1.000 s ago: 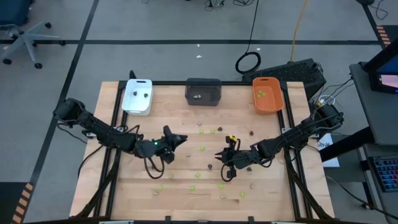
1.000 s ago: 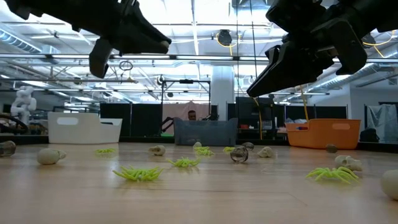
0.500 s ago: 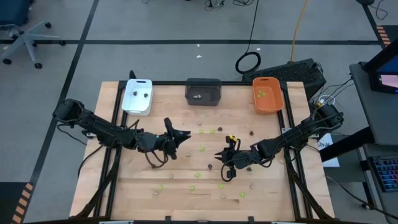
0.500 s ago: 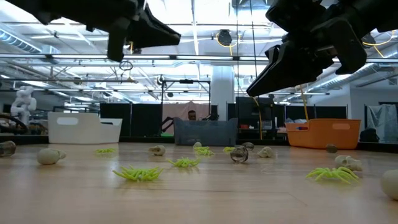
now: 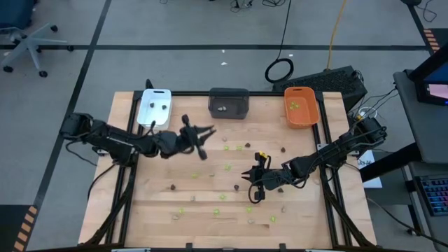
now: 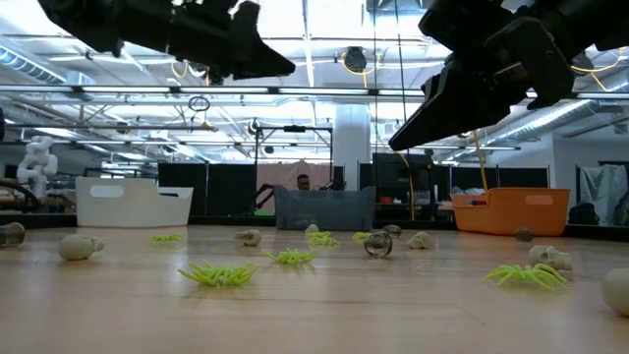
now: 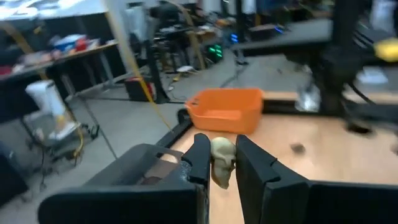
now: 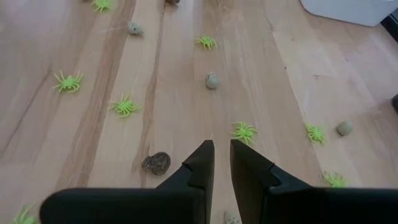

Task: Sort Halloween decoration
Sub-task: Put the white toy skull into the black bin

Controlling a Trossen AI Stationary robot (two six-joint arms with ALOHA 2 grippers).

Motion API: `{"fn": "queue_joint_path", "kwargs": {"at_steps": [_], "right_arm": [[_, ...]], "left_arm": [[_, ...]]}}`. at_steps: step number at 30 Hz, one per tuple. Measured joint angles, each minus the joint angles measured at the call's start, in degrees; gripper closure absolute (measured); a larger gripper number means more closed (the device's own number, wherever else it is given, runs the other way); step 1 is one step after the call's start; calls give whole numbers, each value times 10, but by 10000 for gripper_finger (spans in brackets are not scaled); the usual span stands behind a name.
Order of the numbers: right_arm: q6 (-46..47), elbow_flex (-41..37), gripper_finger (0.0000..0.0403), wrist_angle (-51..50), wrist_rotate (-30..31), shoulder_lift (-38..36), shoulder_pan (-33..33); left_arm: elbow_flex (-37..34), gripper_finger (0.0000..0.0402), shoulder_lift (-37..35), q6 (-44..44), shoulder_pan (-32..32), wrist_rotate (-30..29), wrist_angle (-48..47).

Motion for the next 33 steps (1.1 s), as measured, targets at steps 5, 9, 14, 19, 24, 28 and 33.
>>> {"fn": "queue_joint_path", "kwargs": {"at_steps": [5, 9, 14, 19, 24, 28, 33], "right_arm": [[-8, 0, 362, 0, 2, 0, 0], [-18, 0, 362, 0, 3, 0, 0], [-30, -13, 362, 17, 4, 0, 0], [-39, -31, 362, 49, 3, 0, -3], [-20, -35, 362, 47, 3, 0, -4], [-2, -35, 362, 47, 2, 0, -4], [2, -35, 362, 47, 1, 0, -2]], "left_arm": [[11, 363, 0, -14, 61, 49, -8], [40, 363, 0, -14, 108, 94, -69], [105, 363, 11, -13, 175, 128, -165], [166, 363, 62, -13, 243, 223, -227], [206, 363, 149, -14, 286, 266, -246], [238, 363, 217, -42, 299, 269, -243], [276, 363, 268, -44, 302, 250, -276]]}}
